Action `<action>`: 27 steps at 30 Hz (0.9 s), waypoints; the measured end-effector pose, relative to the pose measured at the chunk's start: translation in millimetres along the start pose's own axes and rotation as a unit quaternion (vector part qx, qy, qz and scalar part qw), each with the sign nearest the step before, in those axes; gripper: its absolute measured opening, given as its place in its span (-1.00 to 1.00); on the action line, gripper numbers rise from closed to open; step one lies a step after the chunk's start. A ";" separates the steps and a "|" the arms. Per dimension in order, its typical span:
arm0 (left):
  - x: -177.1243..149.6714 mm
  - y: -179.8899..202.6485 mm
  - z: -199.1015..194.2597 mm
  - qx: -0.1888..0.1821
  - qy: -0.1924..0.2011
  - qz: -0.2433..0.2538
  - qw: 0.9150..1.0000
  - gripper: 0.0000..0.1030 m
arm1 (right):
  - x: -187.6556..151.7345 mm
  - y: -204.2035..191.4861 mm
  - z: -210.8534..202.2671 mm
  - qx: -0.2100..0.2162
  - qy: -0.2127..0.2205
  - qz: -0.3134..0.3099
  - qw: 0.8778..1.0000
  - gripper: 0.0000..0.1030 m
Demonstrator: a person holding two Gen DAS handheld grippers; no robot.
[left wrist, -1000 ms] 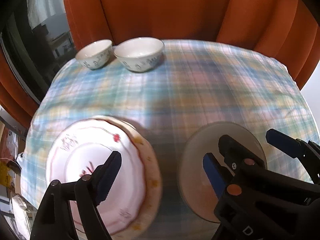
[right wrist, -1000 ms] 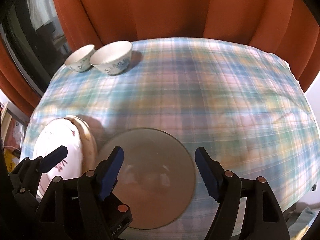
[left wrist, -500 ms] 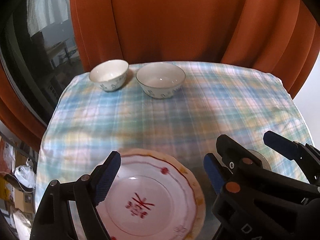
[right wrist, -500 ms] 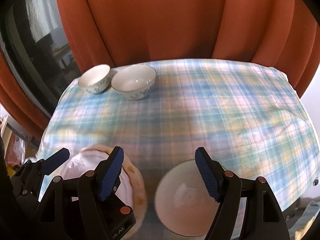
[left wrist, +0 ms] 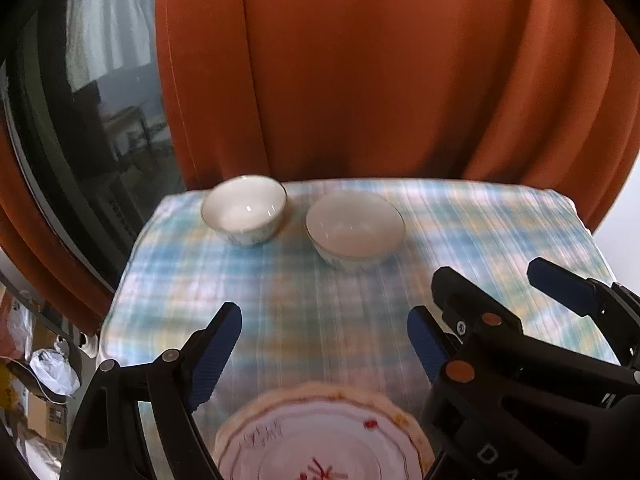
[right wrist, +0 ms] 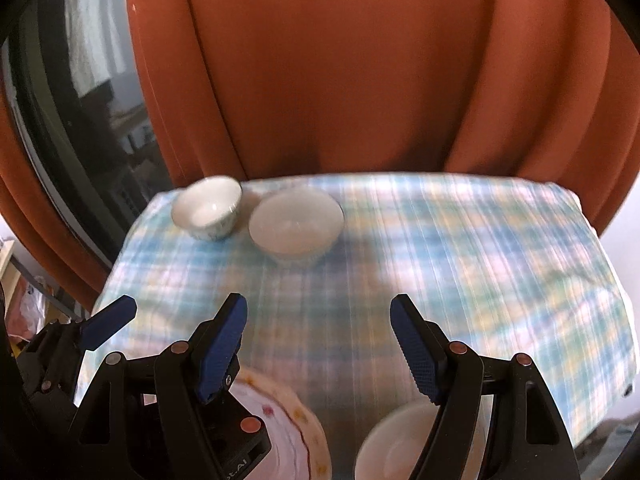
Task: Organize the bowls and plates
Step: 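Move the right tool to a second white bowl and grasp its rim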
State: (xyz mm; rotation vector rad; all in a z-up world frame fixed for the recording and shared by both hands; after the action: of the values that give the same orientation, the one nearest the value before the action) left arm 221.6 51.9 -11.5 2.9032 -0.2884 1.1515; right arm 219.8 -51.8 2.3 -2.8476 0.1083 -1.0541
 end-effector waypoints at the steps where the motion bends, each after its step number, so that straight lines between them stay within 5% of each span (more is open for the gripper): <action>1: 5.1 -0.1 2.4 0.005 0.006 -0.001 1.000 0.66 | 5.1 -0.4 2.7 0.000 0.005 -0.001 1.000 0.50; 17: 54.8 4.0 102.2 0.053 -0.035 -0.061 0.996 0.24 | 78.5 17.1 107.6 0.027 -0.017 -0.029 0.999 0.50; 27: 53.8 -2.8 161.3 0.085 -0.067 -0.071 0.992 0.10 | 85.3 23.9 184.2 0.039 -0.053 -0.020 0.998 0.50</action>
State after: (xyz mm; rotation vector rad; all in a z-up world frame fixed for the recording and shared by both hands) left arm 370.0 33.9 -92.5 3.0944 0.0182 1.0093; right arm 403.8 -71.0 -84.6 -2.8392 0.0016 -0.8911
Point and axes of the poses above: each gripper's, at about its wrist camera, not at the fingertips, and z roughly the way its jaws point, y to its right, x to its top, the point moved 5 cm from there along z, roughly the way its jaws point, and after that the axes turned 8 degrees about z, right-handed, at the moved point
